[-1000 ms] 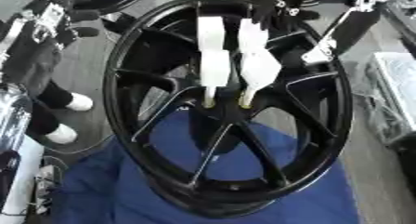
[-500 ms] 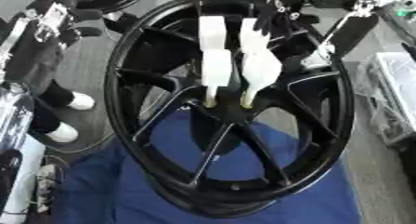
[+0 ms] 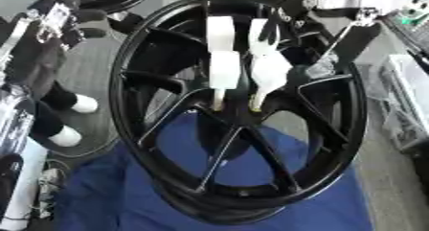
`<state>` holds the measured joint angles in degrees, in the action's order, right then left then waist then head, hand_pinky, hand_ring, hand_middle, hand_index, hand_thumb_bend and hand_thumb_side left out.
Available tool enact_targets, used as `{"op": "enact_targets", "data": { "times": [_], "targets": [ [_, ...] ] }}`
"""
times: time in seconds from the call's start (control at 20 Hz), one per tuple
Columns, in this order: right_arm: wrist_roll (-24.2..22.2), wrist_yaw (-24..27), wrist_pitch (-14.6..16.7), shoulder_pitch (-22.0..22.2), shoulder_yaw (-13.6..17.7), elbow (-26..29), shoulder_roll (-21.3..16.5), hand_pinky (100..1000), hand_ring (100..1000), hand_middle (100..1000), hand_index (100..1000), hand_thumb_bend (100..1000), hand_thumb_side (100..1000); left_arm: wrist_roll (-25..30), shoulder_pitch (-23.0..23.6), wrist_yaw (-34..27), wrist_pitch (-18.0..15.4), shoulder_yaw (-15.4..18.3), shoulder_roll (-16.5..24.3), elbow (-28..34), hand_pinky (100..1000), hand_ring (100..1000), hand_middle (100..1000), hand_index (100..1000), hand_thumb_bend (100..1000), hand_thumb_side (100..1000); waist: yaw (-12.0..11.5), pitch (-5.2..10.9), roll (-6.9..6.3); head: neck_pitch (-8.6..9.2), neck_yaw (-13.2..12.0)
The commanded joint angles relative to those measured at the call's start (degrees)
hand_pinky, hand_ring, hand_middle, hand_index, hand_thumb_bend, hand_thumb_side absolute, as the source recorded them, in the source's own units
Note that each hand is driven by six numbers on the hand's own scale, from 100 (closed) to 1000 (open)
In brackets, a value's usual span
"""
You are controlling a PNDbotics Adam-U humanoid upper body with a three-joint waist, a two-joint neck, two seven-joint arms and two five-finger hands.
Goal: Pull the pin out of the wheel hub.
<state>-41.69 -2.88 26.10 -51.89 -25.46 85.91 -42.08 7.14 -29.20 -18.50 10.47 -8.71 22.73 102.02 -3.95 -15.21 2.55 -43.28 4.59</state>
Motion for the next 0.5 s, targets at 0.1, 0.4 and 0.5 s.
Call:
{"op": "enact_targets", "data": {
  "times": [0.1,0.4,0.5],
  "targets": [
    [-10.3,-0.7,10.6,-0.8,0.6,0.1,-0.9,100,398,588,767,390,338,0.3,-0.9,-0.1,-0.1,0.0,1.2,0.6,770,812,849,804,100,607,0.0,0.96,-0.10,-0.31,-0.2],
    [-10.3,-1.7,10.6,-0.7,0.5,0.2,-0.8,100,390,583,763,406,327,0.4,-0.9,-0.1,-0.1,0.0,1.3,0.5,770,813,850,803,100,607,0.1,0.89,-0.14,-0.40,-0.1],
    [-10.3,-2.1,10.7,-0.6,0.3,0.1,-0.7,100,389,582,762,409,327,0.5,-0.9,-0.1,-0.1,-0.1,1.3,0.5,769,813,850,803,100,606,0.1,0.87,-0.16,-0.41,-0.1]
  ]
}}
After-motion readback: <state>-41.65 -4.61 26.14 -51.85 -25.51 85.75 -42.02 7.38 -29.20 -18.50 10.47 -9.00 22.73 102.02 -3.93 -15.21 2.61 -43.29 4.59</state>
